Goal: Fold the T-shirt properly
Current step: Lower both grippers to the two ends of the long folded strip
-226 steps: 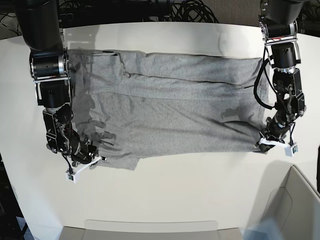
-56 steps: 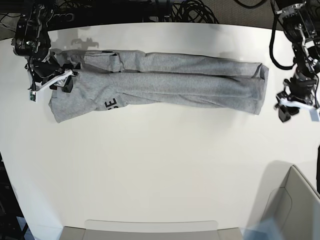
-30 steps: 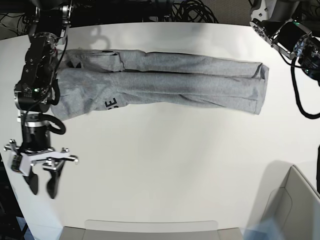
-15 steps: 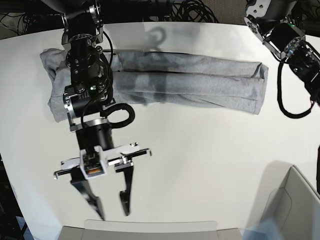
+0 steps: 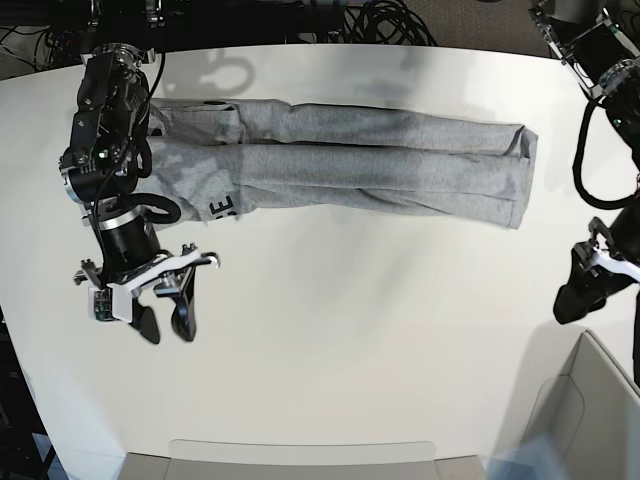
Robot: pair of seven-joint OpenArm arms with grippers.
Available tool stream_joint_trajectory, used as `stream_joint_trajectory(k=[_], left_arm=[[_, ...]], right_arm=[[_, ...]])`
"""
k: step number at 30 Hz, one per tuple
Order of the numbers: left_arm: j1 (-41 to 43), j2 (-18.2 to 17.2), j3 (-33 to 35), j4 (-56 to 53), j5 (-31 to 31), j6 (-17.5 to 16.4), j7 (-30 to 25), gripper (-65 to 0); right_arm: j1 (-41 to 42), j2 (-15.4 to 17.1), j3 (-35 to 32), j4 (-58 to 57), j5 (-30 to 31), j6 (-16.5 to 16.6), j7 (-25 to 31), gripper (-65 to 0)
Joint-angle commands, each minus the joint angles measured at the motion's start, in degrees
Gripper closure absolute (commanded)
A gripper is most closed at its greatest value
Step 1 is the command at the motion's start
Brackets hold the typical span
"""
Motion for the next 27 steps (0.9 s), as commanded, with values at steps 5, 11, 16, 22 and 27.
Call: stream_joint_trajectory(k=[5,11,16,22,27], left_arm=[[4.5,-1.2,0.9,-0.2,-12.2,0.4,0.5,-34.7],[10.7,-1.0,1.0,-2.1,-10.7,0.9,0.5,-34.6],[14.0,-1.1,9.4,-7.6,0.7,0.6,-4.6,-34.5],[17.5,-2.3,22.0,-12.6,11.5,0.5,-17.6,-34.5],[20.1,-3.3,24.5,-12.6,20.7,0.5,-23.4,-34.5]], right_arm=[[-1.7,6.9,6.0,1.0,14.6,0.0,-7.9,-27.8],[-6.2,9.3,11.5,1.0,23.8,-0.1,-9.8,-27.8],[-9.7,9.1,13.5,0.9,24.4,-0.1,-9.8,-27.8],[-14.2,9.0,13.7,0.9,24.4,-0.1,-9.5,-27.8],[-16.5,9.0,18.9,0.7,24.5,-0.1,-9.7,-27.8]])
